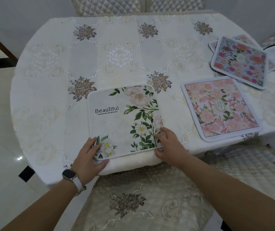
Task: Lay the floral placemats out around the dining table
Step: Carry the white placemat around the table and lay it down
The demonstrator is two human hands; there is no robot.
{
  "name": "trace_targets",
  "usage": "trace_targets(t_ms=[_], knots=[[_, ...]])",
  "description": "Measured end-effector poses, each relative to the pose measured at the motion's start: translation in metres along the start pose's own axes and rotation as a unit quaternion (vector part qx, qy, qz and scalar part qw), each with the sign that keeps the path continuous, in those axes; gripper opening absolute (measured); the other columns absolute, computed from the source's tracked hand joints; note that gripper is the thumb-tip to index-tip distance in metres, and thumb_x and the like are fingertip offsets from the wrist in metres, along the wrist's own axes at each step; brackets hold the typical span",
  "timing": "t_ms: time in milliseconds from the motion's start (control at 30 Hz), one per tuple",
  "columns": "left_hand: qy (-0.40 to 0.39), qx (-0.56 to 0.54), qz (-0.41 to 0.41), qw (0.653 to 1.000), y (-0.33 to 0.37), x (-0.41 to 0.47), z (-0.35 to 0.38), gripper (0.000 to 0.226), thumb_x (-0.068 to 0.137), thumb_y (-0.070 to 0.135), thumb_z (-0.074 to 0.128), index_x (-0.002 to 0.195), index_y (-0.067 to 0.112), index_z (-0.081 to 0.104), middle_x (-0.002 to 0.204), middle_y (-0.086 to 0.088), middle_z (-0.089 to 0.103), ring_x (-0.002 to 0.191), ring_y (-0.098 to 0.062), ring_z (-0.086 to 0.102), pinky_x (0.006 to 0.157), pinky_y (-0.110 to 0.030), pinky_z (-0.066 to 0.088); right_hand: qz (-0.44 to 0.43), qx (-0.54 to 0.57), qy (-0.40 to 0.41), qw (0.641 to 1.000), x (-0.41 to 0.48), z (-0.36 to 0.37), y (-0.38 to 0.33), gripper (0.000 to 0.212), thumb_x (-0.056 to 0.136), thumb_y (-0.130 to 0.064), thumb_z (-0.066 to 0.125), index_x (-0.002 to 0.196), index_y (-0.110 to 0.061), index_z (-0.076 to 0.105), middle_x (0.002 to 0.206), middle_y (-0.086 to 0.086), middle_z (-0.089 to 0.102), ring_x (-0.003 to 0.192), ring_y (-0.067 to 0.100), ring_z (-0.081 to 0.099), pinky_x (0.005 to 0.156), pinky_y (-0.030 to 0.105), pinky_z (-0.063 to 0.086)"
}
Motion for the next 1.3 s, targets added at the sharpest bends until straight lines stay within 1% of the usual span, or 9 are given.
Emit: trace_targets(t_ms=[133, 267, 400, 533, 800, 933, 1100, 1200, 1300], knots=[[0.006, -0.020, -0.005, 1.000, 0.001, -0.002, 0.001, 0.064, 0.072, 0.021, 0.084, 0.129, 0.005, 0.058, 0.148, -0.010, 0.042, 0.140, -0.017, 0.024, 0.113, -0.038, 0.025, 0.010, 0.006, -0.002, 1.000, 0.001, -0.001, -0.001, 0.057, 0.082, -0.024, 0.068, 0.135, -0.012, 0.053, 0.153, 0.013, 0.029, 0.141, 0.034, 0.024, 0.114, 0.044, 0.029], [0.009, -0.028, -0.006, 1.000, 0.001, -0.007, 0.001, 0.057, 0.074, 0.022, 0.082, 0.126, 0.008, 0.061, 0.144, -0.010, 0.046, 0.138, -0.017, 0.031, 0.111, -0.044, 0.033, 0.016, 0.013, -0.004, 1.000, 0.001, 0.000, -0.002, 0.057, 0.082, -0.022, 0.067, 0.136, -0.013, 0.052, 0.154, 0.012, 0.029, 0.141, 0.034, 0.022, 0.114, 0.045, 0.028], [-0.035, 0.012, 0.033, 0.999, 0.017, -0.013, 0.010, 0.048, 0.081, 0.034, 0.063, 0.122, 0.009, 0.063, 0.142, -0.010, 0.049, 0.126, -0.028, 0.051, 0.103, -0.043, 0.043, 0.019, 0.017, -0.015, 1.000, 0.000, -0.001, 0.000, 0.056, 0.082, -0.021, 0.066, 0.136, -0.016, 0.051, 0.155, 0.009, 0.027, 0.142, 0.029, 0.021, 0.115, 0.040, 0.027], [-0.046, 0.026, 0.023, 0.998, 0.027, -0.011, 0.017, 0.053, 0.082, 0.045, 0.045, 0.119, 0.012, 0.064, 0.143, -0.010, 0.048, 0.124, -0.029, 0.052, 0.103, -0.037, 0.039, 0.022, 0.016, -0.021, 0.999, -0.001, -0.003, 0.000, 0.055, 0.083, -0.021, 0.065, 0.136, -0.016, 0.050, 0.156, 0.008, 0.025, 0.143, 0.027, 0.021, 0.115, 0.039, 0.027], [-0.061, 0.071, 0.022, 0.995, 0.019, -0.002, 0.000, 0.054, 0.079, 0.043, 0.048, 0.113, 0.005, 0.069, 0.131, -0.014, 0.060, 0.116, -0.034, 0.058, 0.098, -0.047, 0.049, 0.024, -0.018, -0.026, 0.999, -0.005, -0.012, -0.014, 0.056, 0.087, -0.029, 0.062, 0.139, -0.014, 0.046, 0.155, 0.010, 0.030, 0.143, 0.027, 0.025, 0.116, 0.038, 0.027], [-0.067, 0.082, 0.037, 0.994, 0.019, -0.003, -0.015, 0.056, 0.077, 0.046, 0.050, 0.112, 0.008, 0.069, 0.128, -0.013, 0.062, 0.115, -0.034, 0.059, 0.097, -0.045, 0.048, 0.022, -0.031, 0.002, 0.999, -0.013, -0.026, -0.030, 0.055, 0.091, -0.033, 0.058, 0.141, -0.016, 0.044, 0.152, 0.007, 0.036, 0.140, 0.025, 0.030, 0.115, 0.037, 0.029], [-0.068, 0.082, 0.082, 0.991, 0.039, -0.005, -0.040, 0.059, 0.075, 0.049, 0.054, 0.117, 0.010, 0.066, 0.129, -0.013, 0.062, 0.116, -0.035, 0.059, 0.096, -0.048, 0.048, 0.020, -0.075, 0.066, 0.995, -0.036, -0.049, -0.052, 0.054, 0.090, -0.037, 0.057, 0.139, -0.017, 0.049, 0.138, 0.002, 0.052, 0.124, 0.021, 0.048, 0.101, 0.033, 0.041], [-0.060, 0.077, 0.120, 0.988, 0.056, -0.008, -0.051, 0.060, 0.073, 0.049, 0.058, 0.121, 0.013, 0.064, 0.131, -0.010, 0.061, 0.118, -0.033, 0.058, 0.095, -0.046, 0.049, 0.027, -0.098, 0.112, 0.988, -0.054, -0.059, -0.061, 0.050, 0.085, -0.039, 0.058, 0.129, -0.016, 0.058, 0.123, 0.001, 0.062, 0.108, 0.021, 0.057, 0.088, 0.034, 0.049], [-0.058, 0.096, 0.152, 0.982, 0.075, -0.004, -0.057, 0.059, 0.074, 0.054, 0.057, 0.122, 0.019, 0.062, 0.132, -0.007, 0.060, 0.121, -0.033, 0.056, 0.094, -0.048, 0.050, 0.045, -0.101, 0.149, 0.983, -0.075, -0.067, -0.065, 0.046, 0.082, -0.041, 0.056, 0.118, -0.014, 0.066, 0.115, 0.002, 0.066, 0.101, 0.023, 0.061, 0.082, 0.037, 0.053]])
Point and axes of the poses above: each hand's wrist, its own x-axis towards the middle knuckle, its own z-axis out of the palm, y = z × x, the point moved 4 cm from there along x, towards the middle knuckle
